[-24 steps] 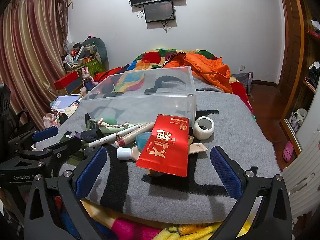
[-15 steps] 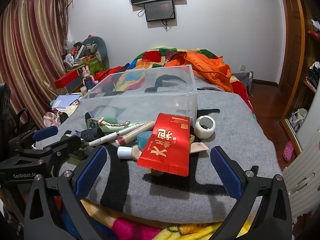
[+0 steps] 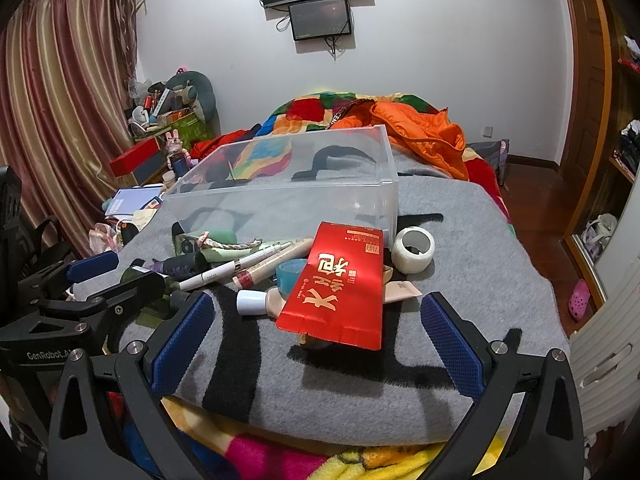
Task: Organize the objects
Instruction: 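Move both tools toward the scattered items on the blanket, then grasp the green glass bottle with the left tool while the right tool grasps the red tea packet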
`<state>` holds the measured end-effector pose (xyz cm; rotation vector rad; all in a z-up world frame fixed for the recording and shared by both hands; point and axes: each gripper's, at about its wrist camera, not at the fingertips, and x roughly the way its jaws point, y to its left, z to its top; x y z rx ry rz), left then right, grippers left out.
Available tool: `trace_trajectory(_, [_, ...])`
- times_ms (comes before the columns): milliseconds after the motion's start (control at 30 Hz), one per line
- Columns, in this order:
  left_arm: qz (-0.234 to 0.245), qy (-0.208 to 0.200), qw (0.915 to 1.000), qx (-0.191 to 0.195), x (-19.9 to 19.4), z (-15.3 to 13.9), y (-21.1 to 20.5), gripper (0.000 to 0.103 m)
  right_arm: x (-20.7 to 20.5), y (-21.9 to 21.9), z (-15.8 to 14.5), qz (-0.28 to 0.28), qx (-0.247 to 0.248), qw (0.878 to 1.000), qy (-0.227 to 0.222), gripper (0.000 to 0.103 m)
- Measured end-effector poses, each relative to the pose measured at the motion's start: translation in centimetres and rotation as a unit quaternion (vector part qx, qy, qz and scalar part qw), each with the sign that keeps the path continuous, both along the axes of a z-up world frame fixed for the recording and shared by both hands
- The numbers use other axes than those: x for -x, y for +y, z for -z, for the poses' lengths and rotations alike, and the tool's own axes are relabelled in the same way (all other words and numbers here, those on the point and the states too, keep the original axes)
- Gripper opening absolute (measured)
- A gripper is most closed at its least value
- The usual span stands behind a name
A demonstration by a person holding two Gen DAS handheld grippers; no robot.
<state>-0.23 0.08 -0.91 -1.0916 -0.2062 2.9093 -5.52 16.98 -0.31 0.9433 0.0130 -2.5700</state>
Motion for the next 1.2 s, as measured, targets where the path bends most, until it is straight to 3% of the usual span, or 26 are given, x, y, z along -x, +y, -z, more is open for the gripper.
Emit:
trace_trajectory(467, [0.012, -0.011, 0.9999, -0.007, 0.5, 0.2, -0.4, 0.103, 0.9, -0.2, 0.1, -0.007, 0.0, 1.0, -0.012, 0.103])
trace_trajectory(833, [-0.017, -0.011, 0.9998, -0.009, 2.0, -0.4, -3.3, 0.103, 2.6, 1.0, -1.7, 0.011, 0.0, 1.0, 0.002, 0.103])
trace_trajectory(1067, [-0.031, -0.036, 0.9978, -0.046, 2.0, 0.7, -4.9, 0.103, 4.8, 1.4, -0.4, 0.027, -0.009, 0.999, -0.033, 0.103])
trace_trajectory(1200, [-0.034, -0.05, 0.9971, -0.047, 1.4, 1.7, -4.4, 0.103, 6.4, 1.6, 0.5, 0.027, 0.007, 0.997, -0.068, 0.103])
